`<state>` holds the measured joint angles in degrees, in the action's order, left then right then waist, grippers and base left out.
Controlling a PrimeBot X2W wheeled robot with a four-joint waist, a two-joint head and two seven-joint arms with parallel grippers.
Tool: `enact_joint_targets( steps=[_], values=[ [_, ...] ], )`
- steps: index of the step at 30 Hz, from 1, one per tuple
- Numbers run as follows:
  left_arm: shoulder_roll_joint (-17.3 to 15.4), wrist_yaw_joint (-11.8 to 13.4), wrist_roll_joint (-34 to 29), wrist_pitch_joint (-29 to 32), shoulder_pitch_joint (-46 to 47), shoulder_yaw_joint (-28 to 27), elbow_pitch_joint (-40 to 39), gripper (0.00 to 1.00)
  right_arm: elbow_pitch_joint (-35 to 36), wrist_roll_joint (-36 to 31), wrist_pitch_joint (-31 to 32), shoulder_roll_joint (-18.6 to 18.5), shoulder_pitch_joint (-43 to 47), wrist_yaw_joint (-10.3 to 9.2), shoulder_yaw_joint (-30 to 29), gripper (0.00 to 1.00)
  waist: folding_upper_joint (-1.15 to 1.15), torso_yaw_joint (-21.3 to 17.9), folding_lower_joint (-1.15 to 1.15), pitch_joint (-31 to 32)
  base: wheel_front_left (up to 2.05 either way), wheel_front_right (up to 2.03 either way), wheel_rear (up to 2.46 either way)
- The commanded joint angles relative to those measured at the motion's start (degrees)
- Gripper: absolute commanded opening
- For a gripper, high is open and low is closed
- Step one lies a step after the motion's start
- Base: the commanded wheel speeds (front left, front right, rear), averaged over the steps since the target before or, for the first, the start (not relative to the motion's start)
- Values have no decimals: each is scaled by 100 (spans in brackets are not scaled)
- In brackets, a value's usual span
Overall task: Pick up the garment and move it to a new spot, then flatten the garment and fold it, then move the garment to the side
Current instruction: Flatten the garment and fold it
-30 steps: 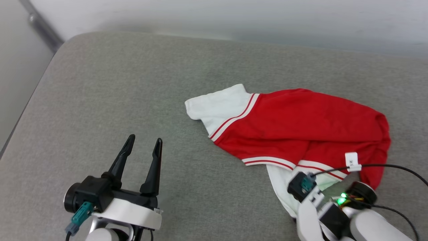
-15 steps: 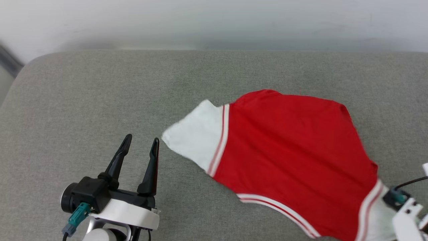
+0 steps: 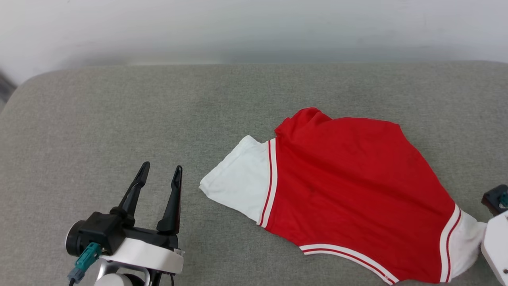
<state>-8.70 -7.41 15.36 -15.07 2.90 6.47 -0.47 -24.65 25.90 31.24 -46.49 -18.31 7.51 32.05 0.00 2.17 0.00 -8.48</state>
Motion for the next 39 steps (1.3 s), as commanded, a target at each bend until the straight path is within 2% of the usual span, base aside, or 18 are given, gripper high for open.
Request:
enact_joint_targets(
  steps=[1, 9, 15, 18, 19, 20, 24, 27, 31, 34, 39],
  values=[
    [-8, -8, -22, -15, -47, -59, -17, 100, -5, 55, -195, 186, -35, -4, -216, 100, 0, -90, 0, 88, 0, 0, 0],
    [55, -8, -50, -15, -255, -256, -136, 100, 608, -8, -884, 902, 377, -5, -1610, 100, 0, -418, 0, 359, 0, 0, 0],
    [62, -8, -41, -15, -321, -284, -295, 100, 1472, -242, -1356, 1848, 1035, -4, -2801, 100, 0, -581, 0, 394, 0, 0, 0],
    [50, -8, -39, -15, -323, -318, -373, 100, 1963, -420, -1650, 2469, 1316, -4, -3245, 100, 0, -645, 0, 355, 0, 0, 0],
    [49, -8, -3, -14, -323, -331, -413, 100, 2280, -516, -1846, 2828, 1475, -4, -3414, 100, 0, -681, 0, 320, 0, 0, 0],
    [49, -8, -3, -14, -323, -331, -413, 100, 2280, -516, -1846, 2828, 1475, -4, -3414, 100, 0, -681, 0, 320, 0, 0, 0],
    [-34, -8, 36, -14, -325, -273, -463, 100, 2797, -568, -2185, 3433, 1675, -4, -3603, 100, 0, -754, 0, 235, 0, 0, 0],
    [-168, -8, 112, 75, -261, -186, -503, 100, 3091, -590, -2328, 3688, 1737, -4, -3643, 100, 0, -812, 0, 128, 0, 0, 0],
    [-492, -9, 245, 830, -55, 51, -652, 100, 3388, -620, -2361, 3829, 1726, -4, -3666, 100, 0, -873, 0, -61, 0, 0, 0],
    [-876, -9, 321, 1874, 122, 229, -724, 100, 3553, -703, -2298, 3864, 1680, -4, -3667, 100, 0, -922, 0, -244, 0, 0, 0],
    [-1326, 66, 586, 3949, 341, 323, -963, 100, 3779, -854, -2236, 3942, 1633, -4, -3617, 100, 0, -1023, 0, -620, 0, 0, 0]
  ],
)
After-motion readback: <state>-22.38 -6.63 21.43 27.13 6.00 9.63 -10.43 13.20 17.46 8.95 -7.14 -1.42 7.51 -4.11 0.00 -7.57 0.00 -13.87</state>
